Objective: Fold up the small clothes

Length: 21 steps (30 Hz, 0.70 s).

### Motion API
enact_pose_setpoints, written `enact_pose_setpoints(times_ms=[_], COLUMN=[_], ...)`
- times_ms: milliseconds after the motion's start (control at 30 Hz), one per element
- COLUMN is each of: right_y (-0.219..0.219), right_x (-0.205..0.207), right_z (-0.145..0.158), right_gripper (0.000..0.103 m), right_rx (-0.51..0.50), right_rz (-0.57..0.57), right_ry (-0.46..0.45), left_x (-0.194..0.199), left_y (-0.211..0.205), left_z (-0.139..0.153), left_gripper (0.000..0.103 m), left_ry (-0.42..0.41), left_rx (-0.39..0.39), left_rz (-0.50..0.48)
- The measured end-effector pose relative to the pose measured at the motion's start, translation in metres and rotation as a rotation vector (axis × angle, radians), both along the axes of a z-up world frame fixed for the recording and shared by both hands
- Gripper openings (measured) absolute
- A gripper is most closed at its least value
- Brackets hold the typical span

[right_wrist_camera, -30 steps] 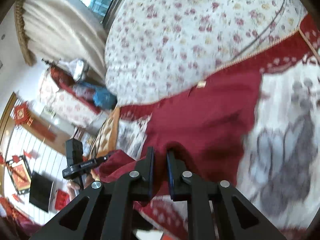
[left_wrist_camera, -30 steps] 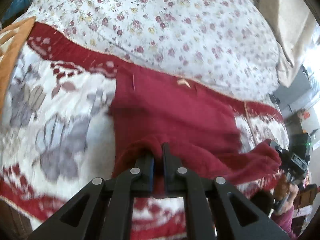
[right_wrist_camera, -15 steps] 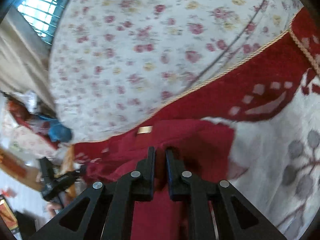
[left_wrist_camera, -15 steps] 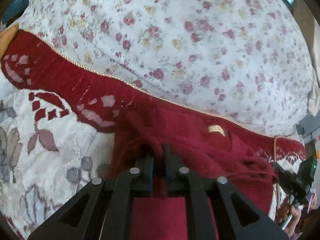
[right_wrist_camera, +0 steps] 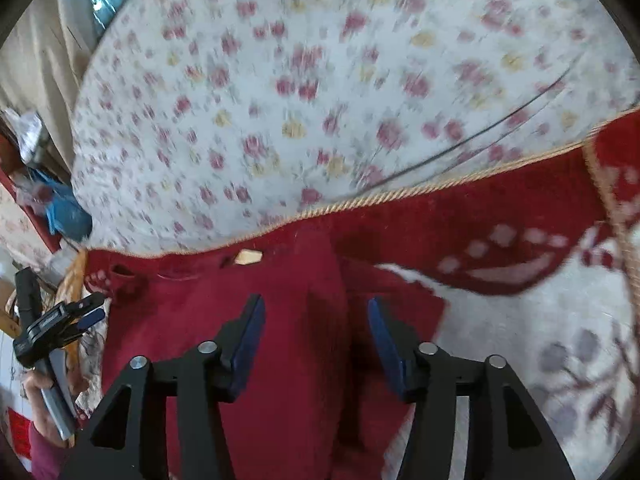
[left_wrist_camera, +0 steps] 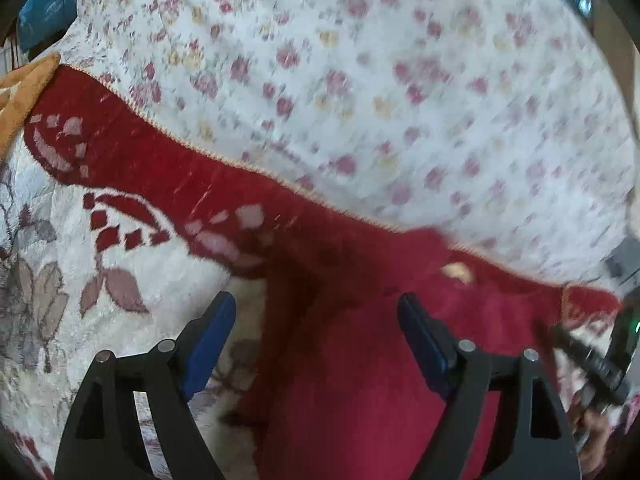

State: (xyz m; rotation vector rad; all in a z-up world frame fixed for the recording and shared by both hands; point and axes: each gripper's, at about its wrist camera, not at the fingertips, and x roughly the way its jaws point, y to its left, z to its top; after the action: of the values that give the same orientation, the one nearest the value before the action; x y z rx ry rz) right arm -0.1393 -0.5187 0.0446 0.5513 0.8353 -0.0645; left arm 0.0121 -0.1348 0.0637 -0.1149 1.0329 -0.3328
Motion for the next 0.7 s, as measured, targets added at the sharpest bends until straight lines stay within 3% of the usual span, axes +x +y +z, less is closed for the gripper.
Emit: enact_pose_setpoints(times_ms=[33, 67, 100, 133, 200, 333, 400, 467, 533, 633, 700], right_y=[0.003, 0.009, 0.013, 0.013, 0.005, -0.001, 0.006, 0.013, 0.025, 0.074, 0.111], right_x=[0.009, 0.016, 0.020, 0.022, 0.024, 0.042, 0.036, 0.021, 0.009, 0.018, 0.034], right_z=[-0.006, -0.008, -0.005, 0.000, 0.003, -0.023, -0.013, 0.012, 0.039, 0.062, 0.061], right_gripper=[0.056, 0.026, 0.008, 0.008, 0.008, 0.009, 0.018, 0.040, 0.053, 0.054, 0.054], right_rx=[-0.007, -0.047, -0.084, -0.117, -0.126, -0.159, -0.215, -0.280, -0.294, -0.232, -0.183], right_rz=[0.016, 0.034, 0.038, 0.025, -0.027, -0.028, -0.034, -0.088, -0.093, 0.084, 0.212], right_ry=[0.020, 0.024, 0.020, -0.001, -0.023, 0.124, 0.123, 0.076, 0.008, -0.061, -0.073], left_x=[0.001, 0.002, 0.003, 0.006, 0.009, 0.013, 0.011, 0.004, -0.007, -0.021, -0.031], left_y=[0.000, -0.001, -0.002, -0.002, -0.002, -0.004, -0.001, 0.002, 0.007, 0.017, 0.025], left_z=[-0.005, -0.012, -0.016, -0.022, -0.028, -0.037, -0.031, -0.018, -0.002, 0.009, 0.009], left_gripper=[0.082, 0.082, 0.082, 0.082, 0.082, 0.083, 0.083, 0.083, 0.083, 0.083, 0.083], left_ry=[0.007, 0.018, 0.024, 0.028, 0.027, 0.039, 0.031, -0.009, -0.059, -0.078, -0.065], left_rx=[0.023, 0.063, 0.095, 0.127, 0.133, 0.149, 0.148, 0.157, 0.177, 0.198, 0.218], left_rz=[0.000, 0.000, 0.001, 0.004, 0.012, 0.012, 0.012, 0.004, -0.008, -0.025, -0.020])
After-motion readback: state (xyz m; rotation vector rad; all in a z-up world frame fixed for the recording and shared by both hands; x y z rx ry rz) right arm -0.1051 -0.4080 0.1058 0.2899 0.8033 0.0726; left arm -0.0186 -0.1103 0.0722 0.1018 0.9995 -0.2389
